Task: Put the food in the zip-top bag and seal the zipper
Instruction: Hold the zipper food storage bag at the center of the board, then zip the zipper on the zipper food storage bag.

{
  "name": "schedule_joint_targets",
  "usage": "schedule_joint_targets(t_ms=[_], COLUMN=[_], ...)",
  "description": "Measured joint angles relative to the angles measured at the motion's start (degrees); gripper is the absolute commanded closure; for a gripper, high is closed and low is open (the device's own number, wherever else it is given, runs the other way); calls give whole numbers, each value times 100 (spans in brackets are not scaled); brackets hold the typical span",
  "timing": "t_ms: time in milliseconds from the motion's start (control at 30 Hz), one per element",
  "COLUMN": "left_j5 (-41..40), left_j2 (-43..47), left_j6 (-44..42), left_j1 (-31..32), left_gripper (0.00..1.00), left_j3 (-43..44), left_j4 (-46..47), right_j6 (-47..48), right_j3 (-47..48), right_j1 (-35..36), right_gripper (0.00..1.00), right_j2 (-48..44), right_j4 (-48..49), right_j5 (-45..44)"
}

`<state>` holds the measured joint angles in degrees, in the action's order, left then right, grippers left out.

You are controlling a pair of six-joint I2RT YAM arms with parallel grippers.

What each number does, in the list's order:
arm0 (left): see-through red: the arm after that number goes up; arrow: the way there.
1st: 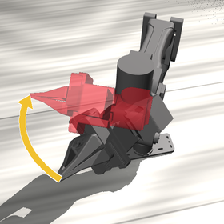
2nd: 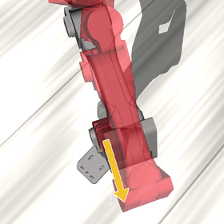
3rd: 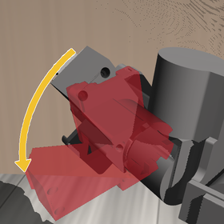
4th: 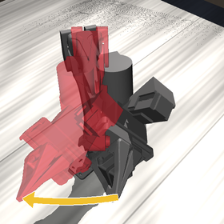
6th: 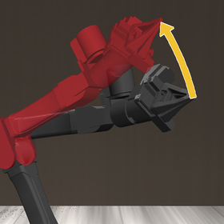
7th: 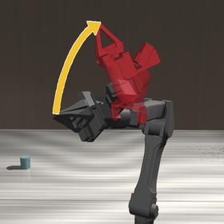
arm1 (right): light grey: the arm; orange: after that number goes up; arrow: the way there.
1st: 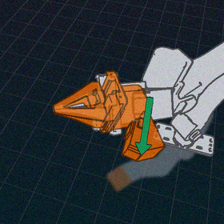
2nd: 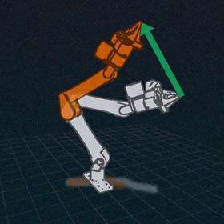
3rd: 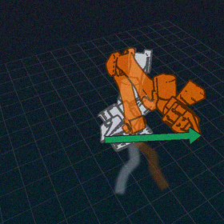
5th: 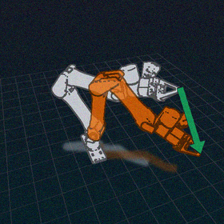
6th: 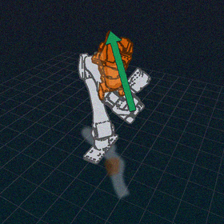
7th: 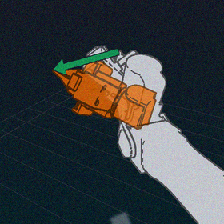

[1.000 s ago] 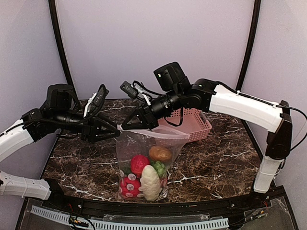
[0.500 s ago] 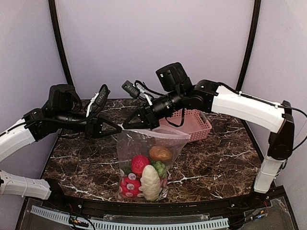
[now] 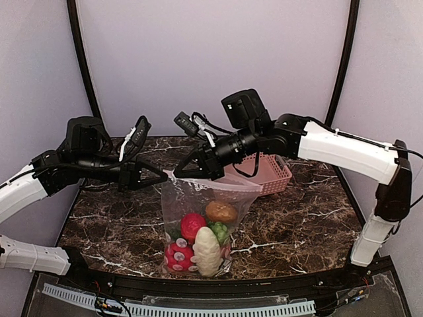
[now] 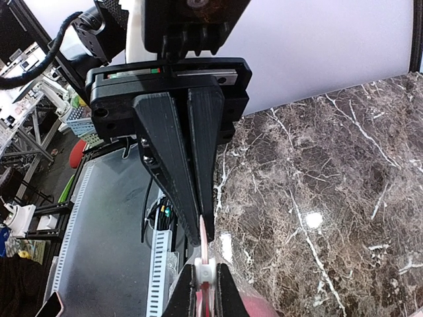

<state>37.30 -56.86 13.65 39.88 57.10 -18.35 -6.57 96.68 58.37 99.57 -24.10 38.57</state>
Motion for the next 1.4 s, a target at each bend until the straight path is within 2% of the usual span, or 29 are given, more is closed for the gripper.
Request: schedule_joint_targets(t_ms=[1400], left_j5=[-1604], left_j2=[407], left_j6=[632], left_j1=[31], left_gripper=[99], left_j3=[-402], left_j4=[79], right_j6=[-424], right_j3=[-1327], right_j1=[-74], right_gripper=[100], right_j2=[-903], right_j4=[446], right_j5=[-1108])
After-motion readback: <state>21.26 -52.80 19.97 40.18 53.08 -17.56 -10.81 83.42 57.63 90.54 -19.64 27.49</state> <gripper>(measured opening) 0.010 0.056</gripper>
